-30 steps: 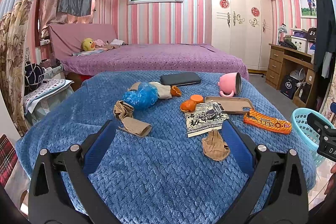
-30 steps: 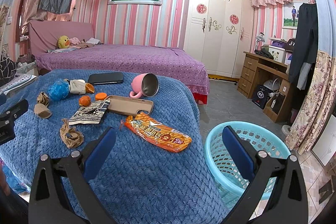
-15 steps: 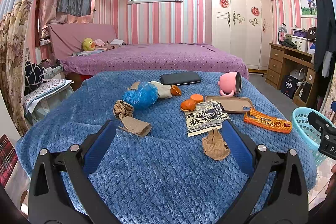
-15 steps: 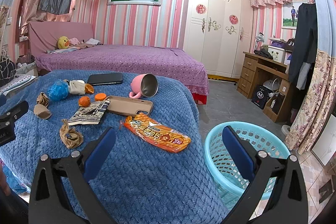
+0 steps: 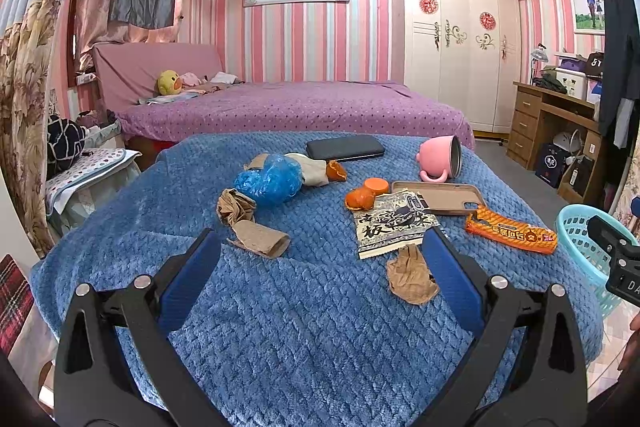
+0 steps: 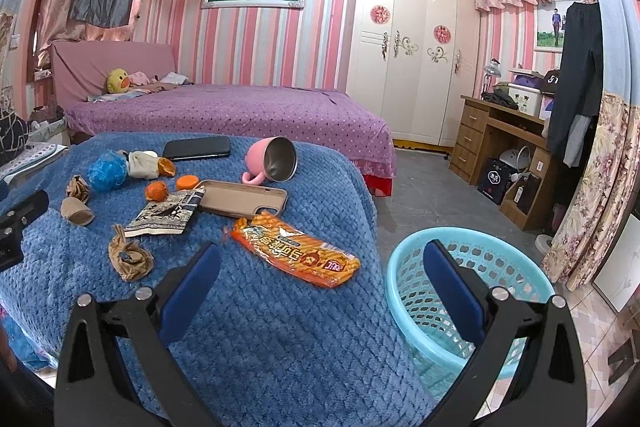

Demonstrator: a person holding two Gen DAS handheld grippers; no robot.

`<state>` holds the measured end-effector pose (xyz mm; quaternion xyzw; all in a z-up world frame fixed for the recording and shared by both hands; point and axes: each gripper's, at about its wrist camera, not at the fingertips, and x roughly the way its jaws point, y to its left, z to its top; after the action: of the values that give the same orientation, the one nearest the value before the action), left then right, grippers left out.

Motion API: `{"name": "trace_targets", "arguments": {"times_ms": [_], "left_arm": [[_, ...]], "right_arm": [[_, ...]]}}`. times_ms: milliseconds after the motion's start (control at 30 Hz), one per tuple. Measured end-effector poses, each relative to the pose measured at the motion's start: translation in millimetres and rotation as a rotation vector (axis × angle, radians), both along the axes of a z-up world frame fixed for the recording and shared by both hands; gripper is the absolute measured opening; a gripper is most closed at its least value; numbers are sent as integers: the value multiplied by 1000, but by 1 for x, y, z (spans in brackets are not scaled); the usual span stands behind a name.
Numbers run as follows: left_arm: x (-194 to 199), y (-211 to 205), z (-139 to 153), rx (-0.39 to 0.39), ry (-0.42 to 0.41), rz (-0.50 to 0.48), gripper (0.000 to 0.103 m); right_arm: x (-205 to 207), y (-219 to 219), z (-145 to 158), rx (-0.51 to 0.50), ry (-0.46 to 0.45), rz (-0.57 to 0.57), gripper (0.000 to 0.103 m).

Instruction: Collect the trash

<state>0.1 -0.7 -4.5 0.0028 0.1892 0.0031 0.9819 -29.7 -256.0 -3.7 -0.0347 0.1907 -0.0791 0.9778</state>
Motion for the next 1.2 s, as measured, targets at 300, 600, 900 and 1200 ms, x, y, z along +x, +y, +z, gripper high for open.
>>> {"name": "trace_targets", "arguments": {"times_ms": [300, 600, 900, 1200], "left_arm": [[0, 2, -4, 0, 4, 1, 98], [-2, 2, -8, 11, 5, 6, 98], [-1, 0, -9, 28, 10, 13, 98], [-2, 2, -7, 33, 11, 27, 98]], "right_arm": [[-1, -1, -3, 2, 2, -8, 99], [1, 1, -6, 8, 4, -14, 99], [1, 0, -7, 12, 0, -25, 99], [0, -4, -8, 23, -7, -40, 99]]}}
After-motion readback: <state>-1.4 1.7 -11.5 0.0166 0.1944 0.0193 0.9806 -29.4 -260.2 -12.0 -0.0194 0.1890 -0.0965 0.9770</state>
